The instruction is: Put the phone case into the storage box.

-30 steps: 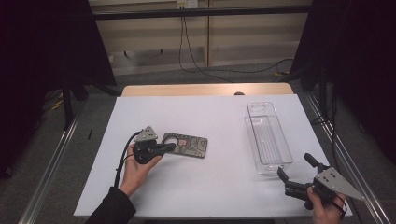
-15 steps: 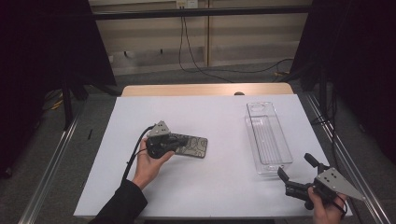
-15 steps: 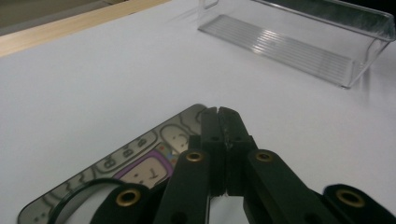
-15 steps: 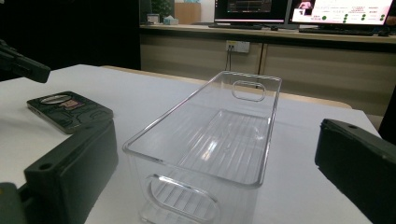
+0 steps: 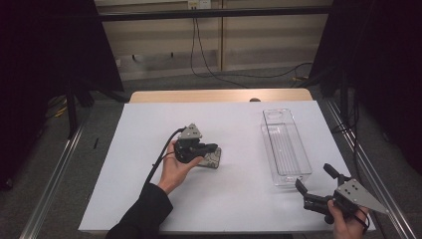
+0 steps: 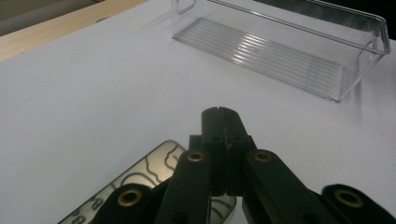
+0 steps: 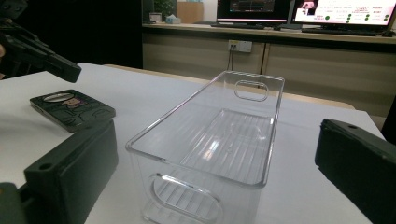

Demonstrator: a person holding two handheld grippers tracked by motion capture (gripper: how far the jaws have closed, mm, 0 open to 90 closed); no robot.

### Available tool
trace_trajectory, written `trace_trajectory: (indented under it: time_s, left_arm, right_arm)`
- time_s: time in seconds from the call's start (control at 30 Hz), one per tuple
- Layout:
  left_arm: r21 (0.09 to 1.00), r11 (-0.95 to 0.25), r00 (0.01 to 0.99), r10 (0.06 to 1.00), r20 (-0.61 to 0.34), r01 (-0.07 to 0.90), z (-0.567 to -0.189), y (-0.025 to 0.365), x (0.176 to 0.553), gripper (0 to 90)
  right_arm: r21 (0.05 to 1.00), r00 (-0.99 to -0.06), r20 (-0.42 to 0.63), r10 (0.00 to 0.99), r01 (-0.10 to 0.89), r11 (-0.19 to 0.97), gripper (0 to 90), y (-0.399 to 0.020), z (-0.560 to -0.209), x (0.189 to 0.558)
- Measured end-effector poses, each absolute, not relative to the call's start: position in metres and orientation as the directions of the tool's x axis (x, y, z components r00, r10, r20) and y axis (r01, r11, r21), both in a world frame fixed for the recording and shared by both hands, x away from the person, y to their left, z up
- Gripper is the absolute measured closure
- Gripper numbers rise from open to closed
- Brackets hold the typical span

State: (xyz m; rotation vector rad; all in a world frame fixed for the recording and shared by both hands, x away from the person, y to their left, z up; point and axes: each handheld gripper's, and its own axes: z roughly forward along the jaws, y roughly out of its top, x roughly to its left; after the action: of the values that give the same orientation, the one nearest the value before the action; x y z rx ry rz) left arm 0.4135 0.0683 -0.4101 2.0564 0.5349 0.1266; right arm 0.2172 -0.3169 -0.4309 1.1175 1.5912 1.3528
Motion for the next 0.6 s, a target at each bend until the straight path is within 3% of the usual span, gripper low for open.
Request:
trace_trajectory:
  time_s: [0.6]
  left_arm:
    - [0.75,-0.514,0.863,0.483,-0.147,0.416,-0.426,0.03,0.455,90.0]
  right_arm:
    - [0.987,-0.344,-0.009,0.939,0.148,0.064,0.0,-0.317,-0.431,0.217]
